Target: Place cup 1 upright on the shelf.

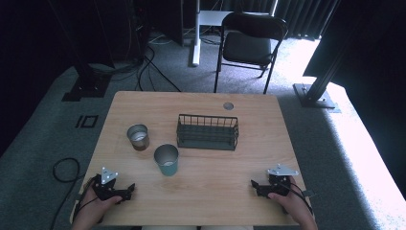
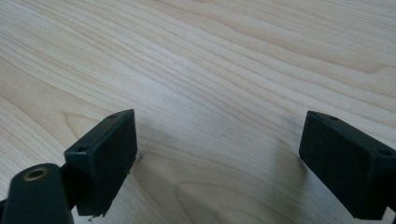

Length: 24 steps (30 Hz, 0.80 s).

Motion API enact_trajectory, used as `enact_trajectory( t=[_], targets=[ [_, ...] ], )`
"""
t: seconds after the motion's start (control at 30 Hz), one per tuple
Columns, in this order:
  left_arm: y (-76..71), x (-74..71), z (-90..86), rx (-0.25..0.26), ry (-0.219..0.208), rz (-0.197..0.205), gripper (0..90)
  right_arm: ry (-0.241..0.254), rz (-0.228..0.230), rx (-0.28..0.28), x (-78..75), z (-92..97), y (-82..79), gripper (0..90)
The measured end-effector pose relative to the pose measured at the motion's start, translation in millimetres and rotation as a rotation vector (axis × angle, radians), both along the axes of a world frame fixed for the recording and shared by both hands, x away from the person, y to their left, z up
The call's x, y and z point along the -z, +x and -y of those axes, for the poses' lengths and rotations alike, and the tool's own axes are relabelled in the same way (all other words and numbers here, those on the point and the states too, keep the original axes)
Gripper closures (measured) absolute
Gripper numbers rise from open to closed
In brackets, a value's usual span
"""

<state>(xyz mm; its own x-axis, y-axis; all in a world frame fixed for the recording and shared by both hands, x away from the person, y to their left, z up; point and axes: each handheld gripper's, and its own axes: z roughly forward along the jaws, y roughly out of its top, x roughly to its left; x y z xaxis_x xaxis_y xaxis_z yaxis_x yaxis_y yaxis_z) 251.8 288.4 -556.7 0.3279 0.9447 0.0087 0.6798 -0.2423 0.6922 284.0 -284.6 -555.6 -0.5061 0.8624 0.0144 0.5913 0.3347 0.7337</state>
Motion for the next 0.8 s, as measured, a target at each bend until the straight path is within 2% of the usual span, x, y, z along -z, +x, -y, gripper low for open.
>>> enact_trajectory(
  t=[0.17, 0.8],
  targets=[
    [0.0, 0.0, 0.0, 0.000, 0.000, 0.000, 2.8, 0.006, 0.014, -0.015, -3.0, -4.6, 2.1, 11.0],
    [0.0, 0.0, 0.0, 0.000, 0.000, 0.000, 2.8, 0.017, 0.023, -0.086, -8.3, -27.5, 9.4, 11.0]
  ],
)
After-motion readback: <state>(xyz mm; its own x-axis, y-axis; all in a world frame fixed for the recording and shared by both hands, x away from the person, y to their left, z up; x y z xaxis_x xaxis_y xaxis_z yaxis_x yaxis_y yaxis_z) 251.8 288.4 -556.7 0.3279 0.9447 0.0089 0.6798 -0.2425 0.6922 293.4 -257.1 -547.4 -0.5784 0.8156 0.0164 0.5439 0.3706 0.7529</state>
